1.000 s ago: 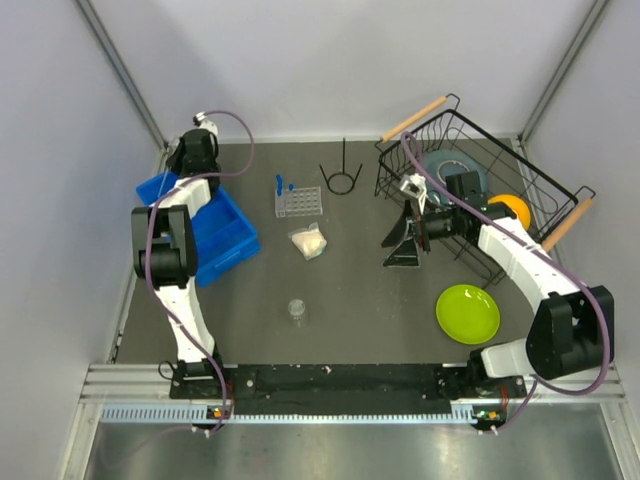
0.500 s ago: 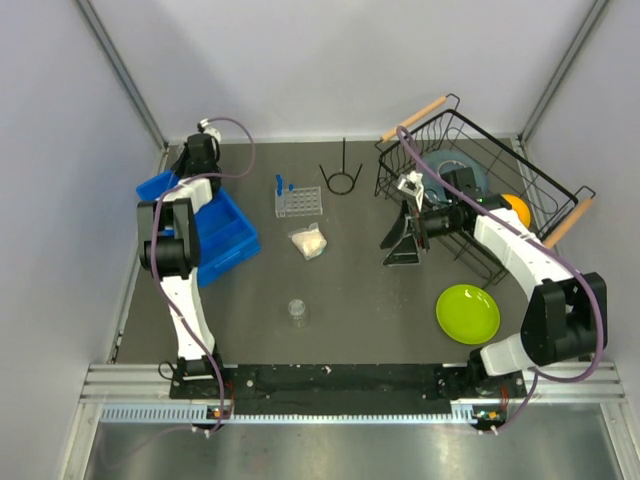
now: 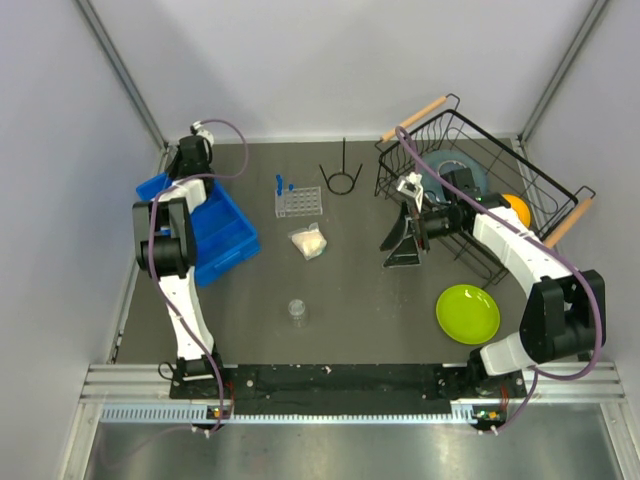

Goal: Organize the chemistry lab equipment

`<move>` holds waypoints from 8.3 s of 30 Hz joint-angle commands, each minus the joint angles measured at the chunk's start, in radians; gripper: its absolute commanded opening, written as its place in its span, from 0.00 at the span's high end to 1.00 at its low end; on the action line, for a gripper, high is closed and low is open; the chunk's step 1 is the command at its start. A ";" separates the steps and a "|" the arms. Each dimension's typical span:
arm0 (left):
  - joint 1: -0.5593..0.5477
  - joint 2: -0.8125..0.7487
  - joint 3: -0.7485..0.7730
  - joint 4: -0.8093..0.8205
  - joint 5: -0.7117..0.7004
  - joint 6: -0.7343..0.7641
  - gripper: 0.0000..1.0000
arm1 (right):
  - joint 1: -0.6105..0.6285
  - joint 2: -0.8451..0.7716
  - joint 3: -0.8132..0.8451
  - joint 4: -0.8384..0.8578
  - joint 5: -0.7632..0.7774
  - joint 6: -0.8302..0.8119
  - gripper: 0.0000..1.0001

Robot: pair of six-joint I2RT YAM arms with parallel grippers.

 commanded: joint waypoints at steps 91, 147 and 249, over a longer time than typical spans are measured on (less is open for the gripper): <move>-0.548 -1.426 -1.037 -0.485 0.758 -1.448 0.03 | 0.016 -0.331 -0.077 -0.046 0.368 -0.109 0.01; -0.558 -0.772 -0.788 -0.151 0.719 -1.163 0.97 | 0.015 -0.330 -0.211 0.067 0.356 -0.161 0.01; 0.220 -0.300 -0.021 -0.710 0.759 -0.954 0.73 | 0.016 -0.287 -0.260 0.102 0.349 -0.212 0.01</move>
